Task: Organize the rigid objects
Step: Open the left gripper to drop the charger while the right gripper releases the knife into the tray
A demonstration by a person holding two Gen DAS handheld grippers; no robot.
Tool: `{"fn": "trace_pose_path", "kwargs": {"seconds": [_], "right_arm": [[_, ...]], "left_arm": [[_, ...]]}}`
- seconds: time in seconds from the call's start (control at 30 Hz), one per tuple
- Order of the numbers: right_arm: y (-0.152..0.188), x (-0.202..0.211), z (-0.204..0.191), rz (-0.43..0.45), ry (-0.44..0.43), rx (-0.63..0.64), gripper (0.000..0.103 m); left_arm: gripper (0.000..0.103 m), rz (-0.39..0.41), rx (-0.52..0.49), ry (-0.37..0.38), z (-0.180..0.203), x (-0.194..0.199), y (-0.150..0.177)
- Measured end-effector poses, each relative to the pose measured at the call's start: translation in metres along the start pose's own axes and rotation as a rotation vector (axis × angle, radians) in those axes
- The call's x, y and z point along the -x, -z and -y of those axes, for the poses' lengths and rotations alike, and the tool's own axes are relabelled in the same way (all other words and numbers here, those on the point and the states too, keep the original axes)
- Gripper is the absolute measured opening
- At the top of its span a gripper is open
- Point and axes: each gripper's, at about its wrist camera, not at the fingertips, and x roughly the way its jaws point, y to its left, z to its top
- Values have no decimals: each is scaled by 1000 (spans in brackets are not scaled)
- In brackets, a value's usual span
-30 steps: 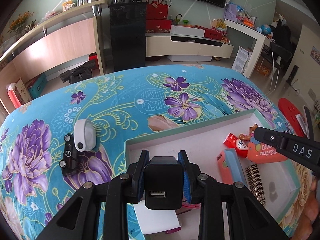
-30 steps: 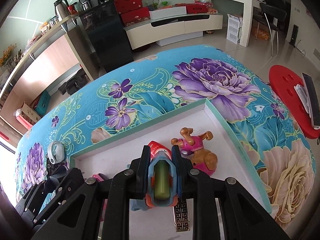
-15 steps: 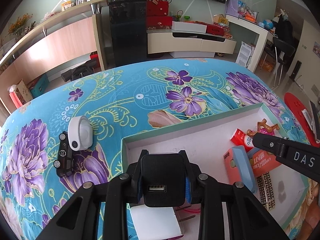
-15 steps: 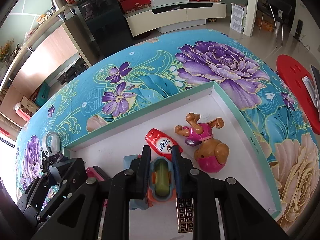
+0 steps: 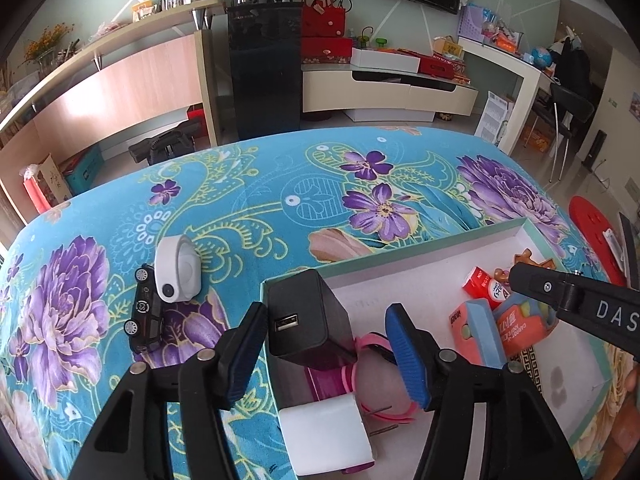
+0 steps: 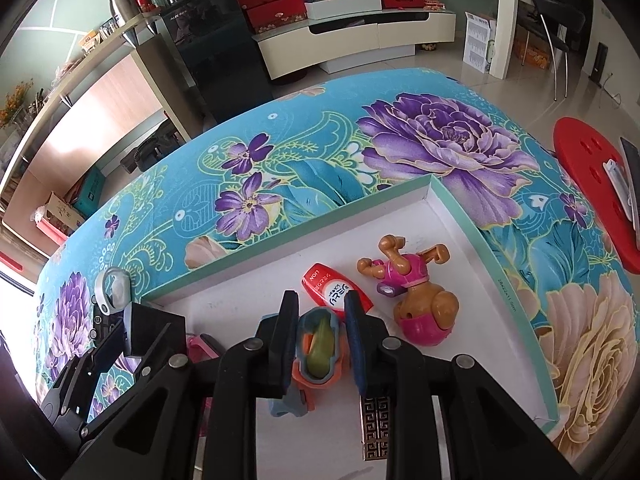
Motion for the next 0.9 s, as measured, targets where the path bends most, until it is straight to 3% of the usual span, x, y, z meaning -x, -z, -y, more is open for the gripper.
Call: {"fn": "trace_pose_path", "kwargs": {"seconds": [0.03, 0.33, 0.4, 0.47, 0.6, 0.67, 0.9], "right_arm": [[0, 2, 1, 6, 2, -3, 39], [-3, 9, 1, 29, -3, -10, 39], [-3, 10, 1, 31, -4, -10, 41], [-3, 10, 0, 33, -3, -10, 52], [-2, 7, -1, 29, -3, -1, 61], [-2, 5, -3, 24, -4, 5, 72], [0, -4, -9, 5, -8, 24, 76]], "left_arm": [[68, 6, 3, 0, -1, 2, -1], [70, 35, 26, -24, -14, 17, -4], [75, 46, 37, -38, -19, 22, -5], [78, 58, 49, -61, -25, 26, -5], [85, 58, 80, -113, -41, 28, -4], [85, 48, 102, -135, -50, 27, -3], [103, 32, 164, -213, -75, 28, 2]]}}
